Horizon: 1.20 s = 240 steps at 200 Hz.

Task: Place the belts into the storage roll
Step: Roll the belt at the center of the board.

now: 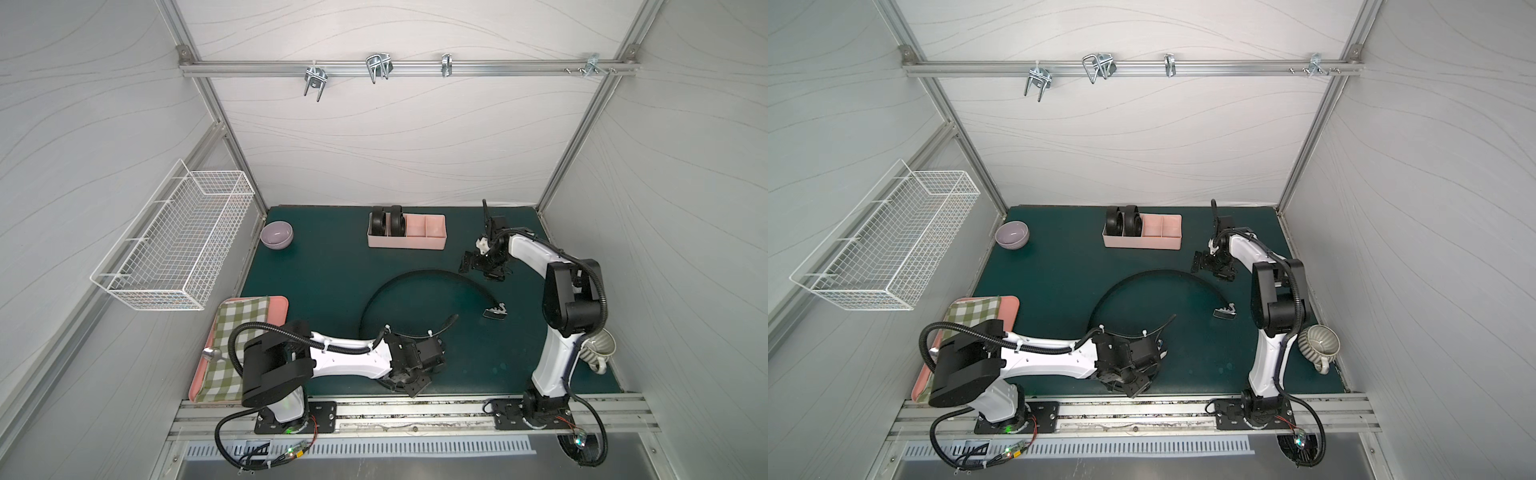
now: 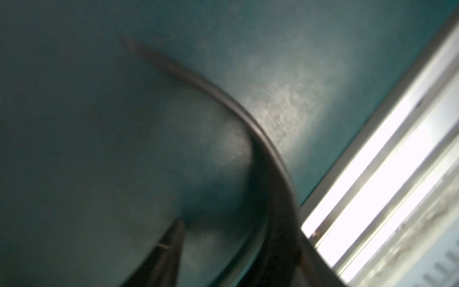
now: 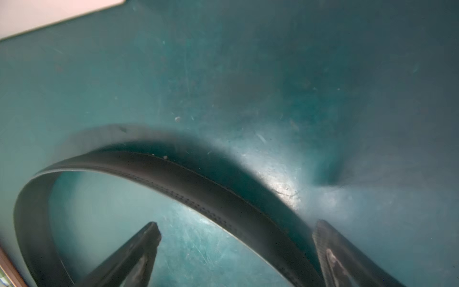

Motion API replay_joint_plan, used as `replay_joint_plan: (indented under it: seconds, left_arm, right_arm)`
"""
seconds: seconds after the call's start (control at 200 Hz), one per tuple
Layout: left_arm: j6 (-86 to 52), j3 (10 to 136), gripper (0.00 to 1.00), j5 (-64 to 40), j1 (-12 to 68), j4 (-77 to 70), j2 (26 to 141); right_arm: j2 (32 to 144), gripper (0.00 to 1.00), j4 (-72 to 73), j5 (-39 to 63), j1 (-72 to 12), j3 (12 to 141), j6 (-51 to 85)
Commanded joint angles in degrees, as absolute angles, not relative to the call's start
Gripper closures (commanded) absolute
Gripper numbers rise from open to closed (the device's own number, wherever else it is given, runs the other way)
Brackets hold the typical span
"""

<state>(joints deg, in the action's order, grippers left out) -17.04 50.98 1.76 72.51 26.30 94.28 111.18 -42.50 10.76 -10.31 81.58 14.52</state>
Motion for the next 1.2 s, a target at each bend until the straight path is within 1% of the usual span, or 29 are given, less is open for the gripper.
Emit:
replay_joint_plan:
  seconds: [0.0,0.035,0.08,0.145,0.195,0.25,0.305,0.35,0.385,0.42,0.465,0.565,0.64,0.69,0.755,0.815,0.83,0.865,0.92,0.95,0.985,1.055,1.095,1.14,1.195]
  left_arm:
    - [-18.90,52.95,0.77,3.38,69.64,25.33,95.87]
    - [-19.64,53.14,0.86,4.11,68.76,25.59,96.35]
    - [-20.70,53.70,0.93,5.18,67.47,26.35,96.69]
    - [-22.25,54.43,0.97,6.64,65.77,27.07,96.50]
    - [-24.00,55.16,0.97,8.79,64.18,27.89,96.01]
    - [-26.27,56.58,0.97,10.36,62.13,28.94,95.95]
    - [-28.93,58.16,0.97,10.83,59.47,29.55,96.12]
    - [-31.68,59.53,0.97,10.14,56.95,29.45,96.86]
    - [-33.26,60.76,0.98,9.35,55.08,29.36,97.62]
    - [-34.58,62.14,1.00,8.70,53.58,29.08,98.50]
    - [-36.08,64.07,1.00,7.95,52.19,28.84,100.09]
    - [-38.68,69.34,1.00,4.71,50.41,29.15,104.89]
    - [-40.16,72.87,1.00,3.97,50.30,30.05,107.77]
    - [-41.74,73.32,1.00,3.16,50.29,29.44,108.67]
    - [-42.99,72.42,1.00,1.54,50.19,27.35,108.85]
    - [-43.27,71.57,0.89,0.17,50.19,26.05,108.82]
    - [-43.11,71.35,0.85,-0.26,50.23,25.68,108.77]
    - [-42.41,70.80,0.72,-1.76,50.27,24.41,108.37]
    - [-40.81,69.27,0.53,-3.01,50.52,22.54,106.34]
    - [-39.32,68.38,0.44,-3.27,50.69,21.64,104.77]
    - [-37.14,67.38,0.35,-3.71,50.78,20.38,102.19]
    - [-32.04,66.48,0.21,-1.36,50.80,21.53,96.54]
    - [-27.74,66.36,0.15,0.39,50.80,22.45,93.40]
    - [-21.96,66.68,0.11,1.75,50.51,23.66,90.77]
    - [-10.29,67.53,0.09,0.08,50.50,25.09,88.97]
  right_arm:
    - [112.76,0.01,-43.42,12.11,-10.06,81.42,12.50]
    - [112.89,0.01,-43.27,13.17,-10.10,80.94,12.42]
    - [112.98,0.03,-42.86,14.68,-10.29,80.14,12.20]
    - [112.63,0.06,-42.64,15.80,-11.07,78.56,12.05]
    - [112.08,0.07,-42.33,15.18,-11.87,76.97,11.95]
    - [111.98,0.11,-42.36,14.15,-12.51,75.79,12.06]
    - [112.10,0.22,-42.54,13.75,-12.64,74.76,12.03]
    - [111.54,0.38,-42.54,13.32,-12.65,73.70,12.19]
    - [110.74,0.47,-42.40,13.02,-12.87,72.61,12.51]
    - [109.33,0.54,-42.28,12.98,-13.21,71.38,13.07]
    - [107.15,0.62,-42.12,12.95,-14.17,69.75,14.17]
    - [101.45,0.66,-42.03,13.31,-18.56,65.13,18.19]
    - [96.92,0.69,-39.75,16.83,-21.32,60.11,23.46]
    - [94.15,0.71,-37.98,18.54,-22.80,57.20,26.87]
    - [91.63,0.70,-36.83,18.90,-23.84,54.81,28.84]
    - [91.24,0.70,-37.14,18.64,-23.30,54.68,28.67]
    - [91.40,0.70,-37.42,18.63,-22.97,54.90,28.37]
    - [91.92,0.70,-38.31,18.63,-22.32,55.62,27.39]
    - [92.60,0.69,-39.39,18.46,-21.37,56.91,25.91]
    - [92.76,0.69,-39.84,17.81,-21.06,57.54,25.35]
    - [92.83,0.69,-40.13,17.21,-20.76,58.18,24.79]
    - [93.35,0.68,-40.59,17.14,-19.99,59.33,23.75]
    - [93.72,0.68,-40.74,17.16,-19.69,59.79,23.39]
    - [93.95,0.69,-40.96,16.64,-19.60,60.27,22.83]
    - [94.18,0.69,-40.83,16.62,-19.46,60.56,22.25]
